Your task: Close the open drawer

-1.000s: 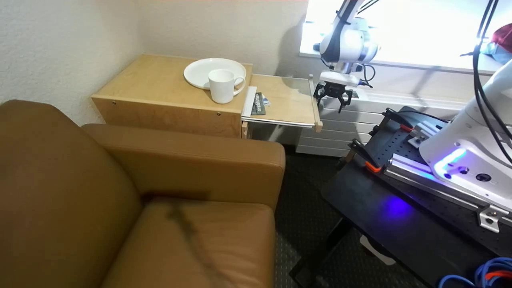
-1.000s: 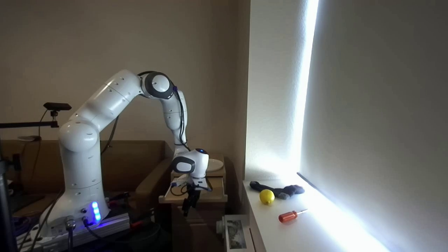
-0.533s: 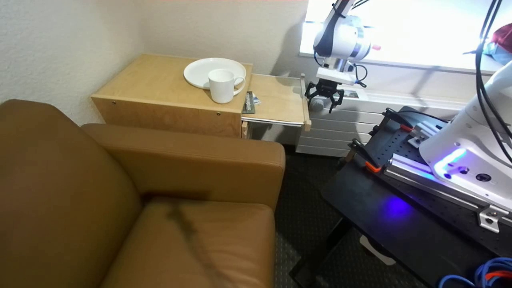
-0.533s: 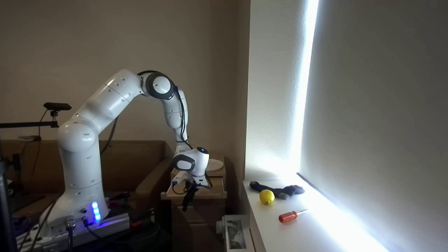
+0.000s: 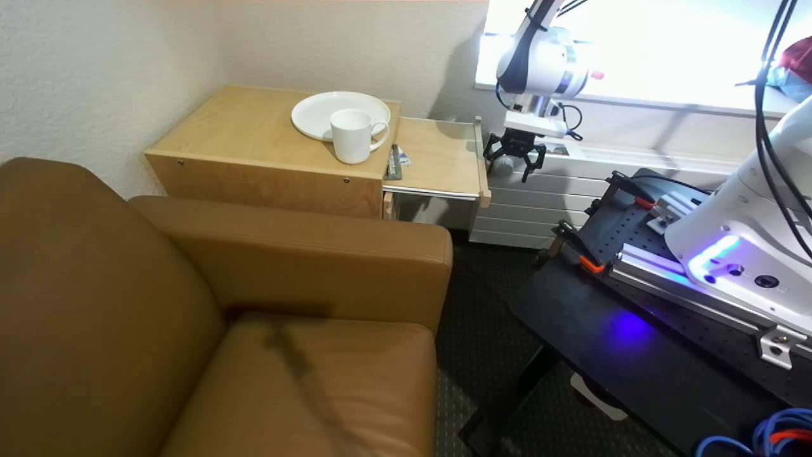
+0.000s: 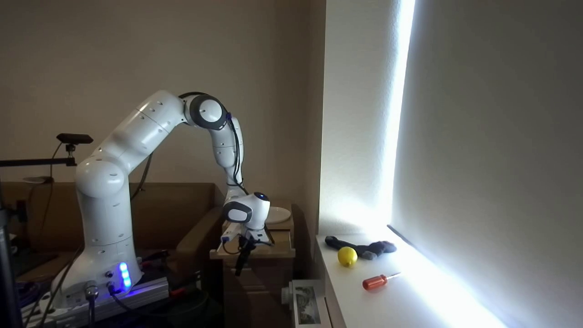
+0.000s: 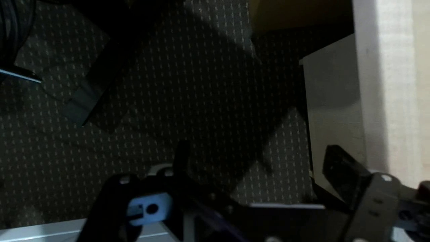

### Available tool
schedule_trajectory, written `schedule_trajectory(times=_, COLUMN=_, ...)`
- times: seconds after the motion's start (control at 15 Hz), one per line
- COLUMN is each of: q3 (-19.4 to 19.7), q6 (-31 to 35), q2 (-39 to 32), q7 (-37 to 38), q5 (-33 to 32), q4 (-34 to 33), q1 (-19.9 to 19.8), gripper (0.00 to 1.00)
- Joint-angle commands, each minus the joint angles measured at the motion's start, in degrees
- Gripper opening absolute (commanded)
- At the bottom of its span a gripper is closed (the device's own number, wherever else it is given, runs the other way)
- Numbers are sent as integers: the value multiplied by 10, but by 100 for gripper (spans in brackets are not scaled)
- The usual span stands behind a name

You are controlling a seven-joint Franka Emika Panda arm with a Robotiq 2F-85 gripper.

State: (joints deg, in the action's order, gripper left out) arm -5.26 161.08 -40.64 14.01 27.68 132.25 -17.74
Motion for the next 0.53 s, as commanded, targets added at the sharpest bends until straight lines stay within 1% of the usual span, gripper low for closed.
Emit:
schedule_trajectory(times=0.0, q3=-6, q6=25, q2=-4, q7=-1, q5=20, q4=-4, q1=17, gripper=100)
schedule_trajectory(times=0.07, q3=-18, q6=40, q2=-6, q7=3, q5=28, q4=-7, q1=20, gripper=100)
schedule_trajectory(times=0.27, q3=-34, q6=122, q2=-10, q7=28, q5=32, q4=-13, q1=65, gripper=100)
schedule_trajectory(times=0.47, q3=-26, q6=193, q2=-13, q7=72, q5=19, q4=-23, q1=121, gripper=100)
